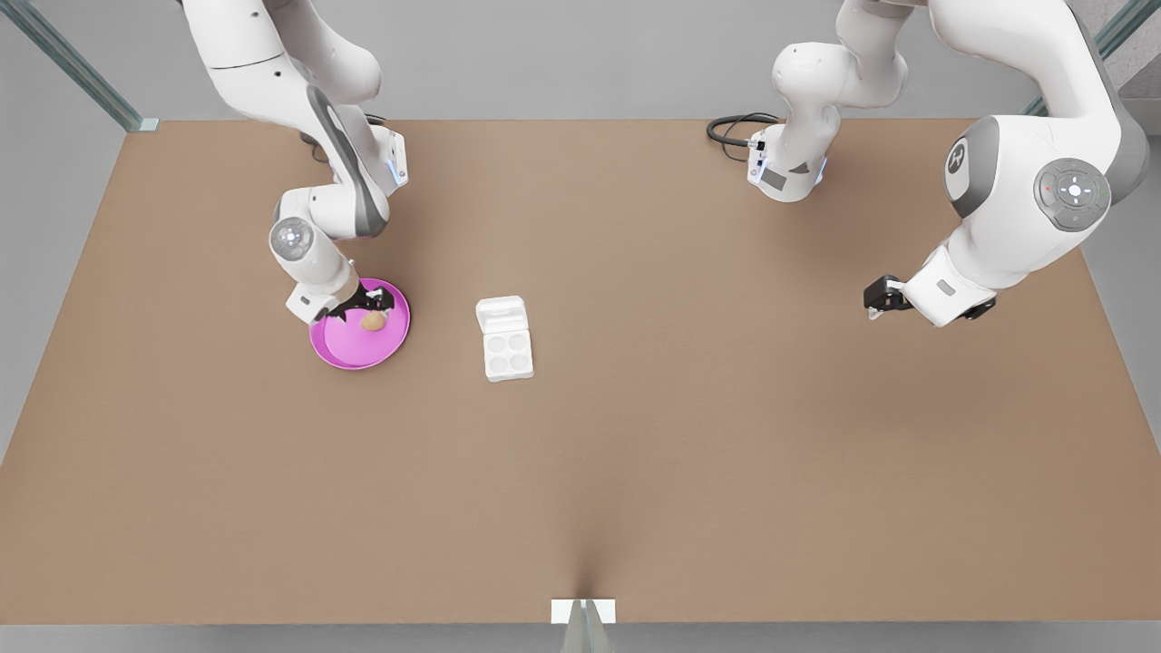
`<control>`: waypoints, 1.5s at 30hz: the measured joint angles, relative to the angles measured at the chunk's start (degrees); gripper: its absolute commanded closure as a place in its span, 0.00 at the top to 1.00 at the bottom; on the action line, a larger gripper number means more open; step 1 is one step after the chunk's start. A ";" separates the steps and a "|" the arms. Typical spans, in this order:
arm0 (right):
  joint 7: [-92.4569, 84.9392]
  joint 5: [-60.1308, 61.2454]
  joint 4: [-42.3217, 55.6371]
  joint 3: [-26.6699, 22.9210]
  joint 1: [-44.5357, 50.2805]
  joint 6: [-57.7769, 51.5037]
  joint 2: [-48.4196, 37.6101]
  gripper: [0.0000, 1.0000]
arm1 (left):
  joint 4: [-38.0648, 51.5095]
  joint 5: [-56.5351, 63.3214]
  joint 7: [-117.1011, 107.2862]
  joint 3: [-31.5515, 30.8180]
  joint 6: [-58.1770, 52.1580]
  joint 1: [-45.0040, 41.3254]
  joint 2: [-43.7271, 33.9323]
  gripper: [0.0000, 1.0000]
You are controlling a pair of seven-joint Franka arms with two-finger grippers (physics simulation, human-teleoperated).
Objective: Pack egg into the box and close the box lid
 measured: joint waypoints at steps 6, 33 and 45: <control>0.06 0.06 -0.98 0.40 0.49 1.10 -0.20 1.00 | 0.00 -0.05 0.03 -0.03 0.00 0.03 0.16 1.00; 0.24 0.20 -0.03 0.03 -0.82 12.94 11.78 1.00 | 0.00 -0.08 0.09 0.00 0.09 0.00 0.35 1.00; 0.16 0.22 -1.23 0.03 -1.70 14.00 11.36 0.97 | 0.00 -0.07 0.09 0.01 0.09 -0.01 0.79 1.00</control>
